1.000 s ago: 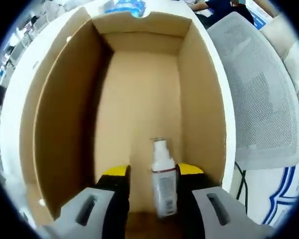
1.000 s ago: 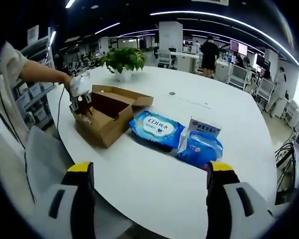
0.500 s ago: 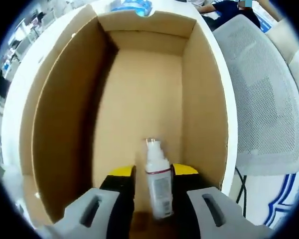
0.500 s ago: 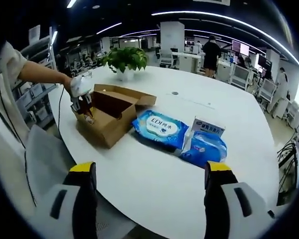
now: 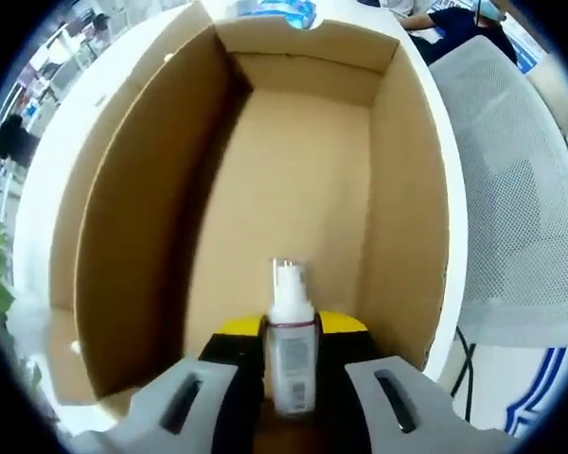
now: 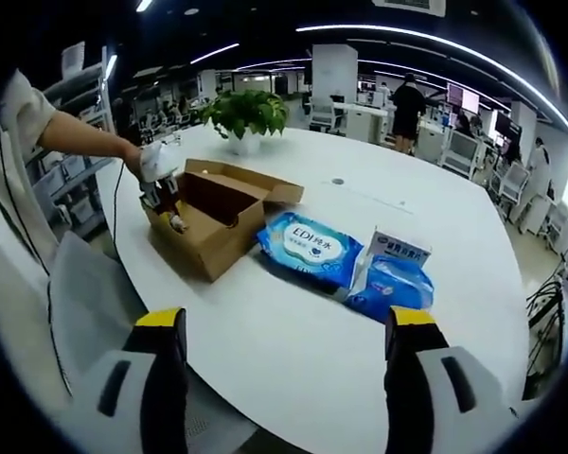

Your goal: Operate the shoe box by opening the lid, removing the specified soft item, and placing it in the target area until the item is outside and the box remains undamaged.

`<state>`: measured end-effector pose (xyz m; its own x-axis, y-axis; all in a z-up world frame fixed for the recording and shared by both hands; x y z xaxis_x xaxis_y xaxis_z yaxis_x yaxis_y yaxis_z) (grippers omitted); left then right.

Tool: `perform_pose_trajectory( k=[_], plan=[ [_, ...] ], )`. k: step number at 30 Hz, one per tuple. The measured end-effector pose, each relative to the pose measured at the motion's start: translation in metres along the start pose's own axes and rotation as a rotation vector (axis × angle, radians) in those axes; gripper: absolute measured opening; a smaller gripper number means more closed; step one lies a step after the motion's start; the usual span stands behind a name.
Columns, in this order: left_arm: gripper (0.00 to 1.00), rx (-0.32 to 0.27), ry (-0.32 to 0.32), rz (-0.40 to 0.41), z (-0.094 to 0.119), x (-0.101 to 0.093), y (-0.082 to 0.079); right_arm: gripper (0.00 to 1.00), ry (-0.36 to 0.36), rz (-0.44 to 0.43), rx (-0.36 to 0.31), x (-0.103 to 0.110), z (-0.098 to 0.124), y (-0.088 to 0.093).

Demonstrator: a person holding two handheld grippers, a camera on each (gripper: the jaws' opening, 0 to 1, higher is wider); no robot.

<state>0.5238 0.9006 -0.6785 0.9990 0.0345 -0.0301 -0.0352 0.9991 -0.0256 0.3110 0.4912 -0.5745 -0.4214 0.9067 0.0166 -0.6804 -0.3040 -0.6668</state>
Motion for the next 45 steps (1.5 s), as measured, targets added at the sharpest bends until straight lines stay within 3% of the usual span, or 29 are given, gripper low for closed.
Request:
perform_pose_trajectory(
  k=[5,21,33,39,45],
  plan=[
    [0.17,-0.004,-0.014,-0.015,0.001,0.0,-0.001,0.8,-0.004,0.012,-0.009,0.001,0.002,-0.002],
    [0.17,-0.13,-0.043,-0.017,0.022,-0.005,-0.022,0.74,-0.036,0.054,-0.037,0.006,0.0,-0.006],
    [0.17,-0.238,-0.06,-0.021,0.041,-0.013,-0.041,0.6,-0.073,0.132,-0.062,0.013,-0.003,-0.016],
    [0.17,-0.295,-0.075,-0.067,0.057,-0.025,-0.058,0.57,-0.092,0.187,-0.078,0.021,-0.008,-0.023],
    [0.17,-0.34,-0.082,-0.116,0.071,-0.037,-0.071,0.46,-0.122,0.233,-0.096,0.03,-0.012,-0.031]
  ],
)
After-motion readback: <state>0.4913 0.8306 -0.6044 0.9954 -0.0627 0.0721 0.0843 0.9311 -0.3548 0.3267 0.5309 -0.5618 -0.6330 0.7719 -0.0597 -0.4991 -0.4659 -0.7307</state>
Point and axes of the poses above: the point that each gripper's makers call its tool centre point, and the gripper's own axes: z roughly backward along the fingers, x roughly to its left, y roughly out of its underside, the point moved 10 cm from there along z, roughly backward along the fingers, and after that the axes turned 11 degrees about x, right-handed, at the moved point
